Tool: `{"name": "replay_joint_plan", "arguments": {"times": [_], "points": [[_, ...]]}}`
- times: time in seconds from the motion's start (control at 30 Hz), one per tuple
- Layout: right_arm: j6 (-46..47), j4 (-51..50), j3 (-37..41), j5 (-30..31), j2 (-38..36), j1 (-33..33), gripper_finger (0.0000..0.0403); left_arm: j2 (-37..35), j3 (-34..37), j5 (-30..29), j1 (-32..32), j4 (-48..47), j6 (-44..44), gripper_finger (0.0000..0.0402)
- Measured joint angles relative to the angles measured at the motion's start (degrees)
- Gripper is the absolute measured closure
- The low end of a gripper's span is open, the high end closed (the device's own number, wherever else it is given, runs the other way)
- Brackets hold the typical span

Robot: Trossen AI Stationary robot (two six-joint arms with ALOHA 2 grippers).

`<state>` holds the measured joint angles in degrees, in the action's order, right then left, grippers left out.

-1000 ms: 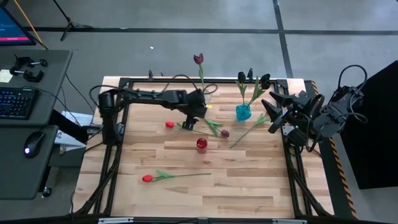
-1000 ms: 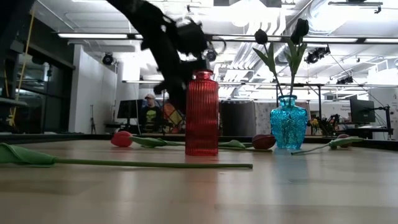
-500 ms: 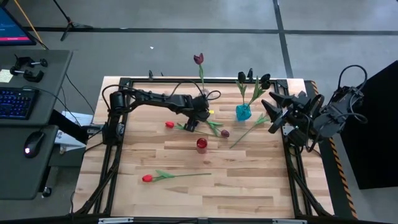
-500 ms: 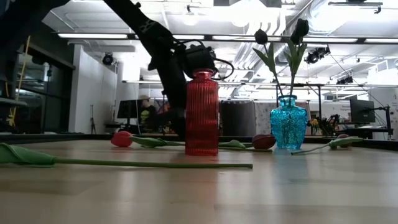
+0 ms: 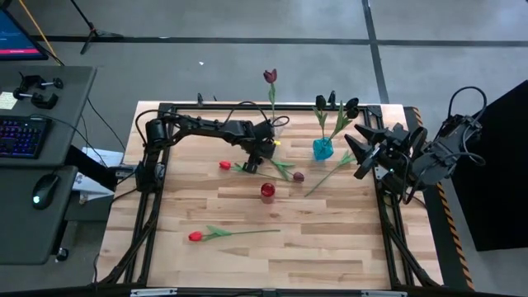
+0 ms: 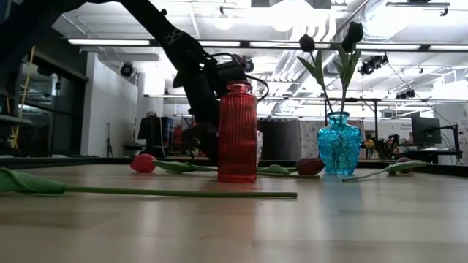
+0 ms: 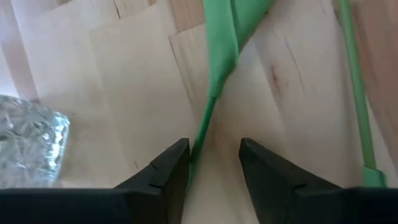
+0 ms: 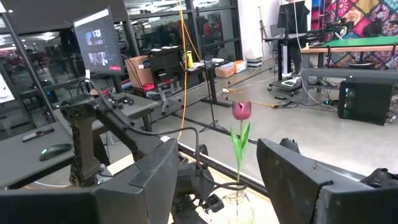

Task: Sort flowers into vase by color
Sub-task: Put the left dark red flower into the transparent vase

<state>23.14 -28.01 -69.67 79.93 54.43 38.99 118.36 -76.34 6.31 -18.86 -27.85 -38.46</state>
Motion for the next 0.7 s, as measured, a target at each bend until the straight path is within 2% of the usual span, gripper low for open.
{"name": "replay_joint_plan", "arguments": {"times": [0.33, 0.53, 0.7], "points": [[-0.07, 0.0, 0.0, 0.01, 0.0, 0.0, 0.0194, -0.14, 0.0, 1.7, 0.44, -5.15, 0.78, 0.0321], [-0.51, 0.0, 0.0, 0.01, 0.0, 0.0, 0.0194, -0.99, 0.15, 1.64, 0.52, -7.34, 6.64, 0.0389], [-1.11, -0.02, 0.0, 0.01, -0.02, -0.01, 0.0194, -4.72, 0.74, 1.77, 0.51, -10.63, 9.49, 0.0398]]}}
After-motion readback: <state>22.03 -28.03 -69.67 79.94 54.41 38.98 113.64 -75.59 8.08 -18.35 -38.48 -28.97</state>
